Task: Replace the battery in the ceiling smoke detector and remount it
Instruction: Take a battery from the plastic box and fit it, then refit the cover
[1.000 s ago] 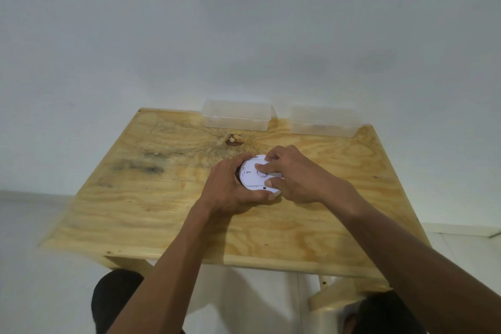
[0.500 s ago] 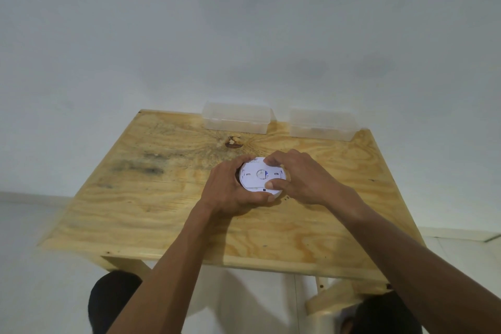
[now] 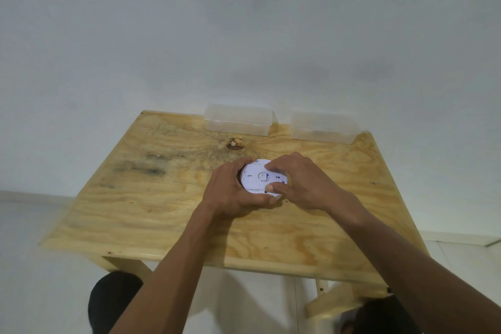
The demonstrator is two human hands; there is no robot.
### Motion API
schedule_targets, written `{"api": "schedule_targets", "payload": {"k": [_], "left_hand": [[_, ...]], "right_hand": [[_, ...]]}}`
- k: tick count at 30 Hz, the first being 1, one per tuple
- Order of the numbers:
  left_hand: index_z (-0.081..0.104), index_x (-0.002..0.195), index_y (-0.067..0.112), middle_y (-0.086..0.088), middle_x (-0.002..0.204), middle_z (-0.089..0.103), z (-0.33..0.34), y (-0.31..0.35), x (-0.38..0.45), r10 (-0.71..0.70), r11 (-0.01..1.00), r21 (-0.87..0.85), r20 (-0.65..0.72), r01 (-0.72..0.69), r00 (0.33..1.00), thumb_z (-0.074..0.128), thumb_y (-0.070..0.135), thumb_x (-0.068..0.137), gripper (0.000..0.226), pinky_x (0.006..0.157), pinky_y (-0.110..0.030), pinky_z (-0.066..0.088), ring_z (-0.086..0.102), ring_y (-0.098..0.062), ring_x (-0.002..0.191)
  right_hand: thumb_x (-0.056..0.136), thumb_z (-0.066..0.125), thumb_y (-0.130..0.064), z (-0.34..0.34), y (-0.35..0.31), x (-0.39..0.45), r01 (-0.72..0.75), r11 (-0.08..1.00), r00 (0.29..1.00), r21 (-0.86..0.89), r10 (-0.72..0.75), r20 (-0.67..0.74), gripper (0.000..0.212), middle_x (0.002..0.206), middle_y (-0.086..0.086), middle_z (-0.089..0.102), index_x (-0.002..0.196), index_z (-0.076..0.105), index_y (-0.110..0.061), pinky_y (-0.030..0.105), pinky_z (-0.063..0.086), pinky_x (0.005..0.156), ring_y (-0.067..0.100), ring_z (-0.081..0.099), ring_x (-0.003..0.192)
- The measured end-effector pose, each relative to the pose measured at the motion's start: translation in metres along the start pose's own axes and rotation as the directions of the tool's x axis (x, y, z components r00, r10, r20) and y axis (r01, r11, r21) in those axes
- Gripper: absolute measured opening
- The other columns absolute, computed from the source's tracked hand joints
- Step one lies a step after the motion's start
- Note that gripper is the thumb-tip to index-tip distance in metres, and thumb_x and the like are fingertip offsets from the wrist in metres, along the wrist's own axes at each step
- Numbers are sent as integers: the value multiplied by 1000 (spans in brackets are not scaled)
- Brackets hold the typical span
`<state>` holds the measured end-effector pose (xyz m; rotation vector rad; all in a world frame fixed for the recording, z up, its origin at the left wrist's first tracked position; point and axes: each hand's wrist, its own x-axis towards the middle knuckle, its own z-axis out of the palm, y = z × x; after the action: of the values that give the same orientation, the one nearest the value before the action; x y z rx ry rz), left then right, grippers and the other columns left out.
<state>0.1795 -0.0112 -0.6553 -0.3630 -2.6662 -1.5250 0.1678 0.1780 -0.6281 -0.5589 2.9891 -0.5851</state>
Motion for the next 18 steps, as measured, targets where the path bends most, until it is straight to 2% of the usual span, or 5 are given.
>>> {"api": "schedule_targets", "payload": {"k": [2, 9, 14, 16, 18], "left_hand": [[51, 90, 77, 54, 96, 56, -1, 3, -1, 24, 1000, -9, 5, -24, 1000, 83, 63, 41, 60, 76, -11, 52, 59, 20, 90], [53, 90, 61, 57, 94, 53, -1, 2, -1, 33, 999, -32, 6, -33, 999, 82, 61, 40, 58, 72, -4, 47, 58, 23, 89], [48, 91, 81, 53, 95, 57, -2, 9, -4, 69, 996, -52, 30, -67, 997, 88, 52, 46, 67, 74, -6, 49, 61, 20, 88], [51, 94, 79, 48, 97, 61, -2, 6, -5, 78, 996, -49, 49, -76, 996, 95, 43, 51, 71, 75, -9, 50, 63, 15, 90], [57, 104, 66, 39, 100, 68, -4, -1, -5, 49, 995, -95, 74, -42, 996, 100, 33, 52, 75, 78, -12, 52, 66, 12, 93]], "right_hand": [[91, 63, -43, 4, -1, -1, 35, 999, 999, -38, -35, -23, 43, 129, -2, 58, 128, 60, -20, 30, 37, 91, 17, 43, 116], [91, 65, -38, 14, -5, 0, 15, 1000, 997, 11, -14, -77, 42, 131, -4, 56, 126, 66, -16, 36, 42, 98, 18, 42, 119], [88, 70, -38, 8, -3, 2, 15, 998, 999, 61, -12, -37, 43, 125, -1, 57, 123, 68, -13, 40, 45, 96, 20, 44, 116], [87, 71, -38, 7, -4, 2, 6, 997, 999, 81, -3, -34, 44, 124, -2, 58, 123, 68, -12, 40, 45, 97, 19, 44, 116], [87, 71, -36, 8, -4, -1, -3, 993, 999, 118, 9, -50, 44, 126, -2, 58, 124, 68, -12, 38, 44, 99, 19, 43, 117]]}}
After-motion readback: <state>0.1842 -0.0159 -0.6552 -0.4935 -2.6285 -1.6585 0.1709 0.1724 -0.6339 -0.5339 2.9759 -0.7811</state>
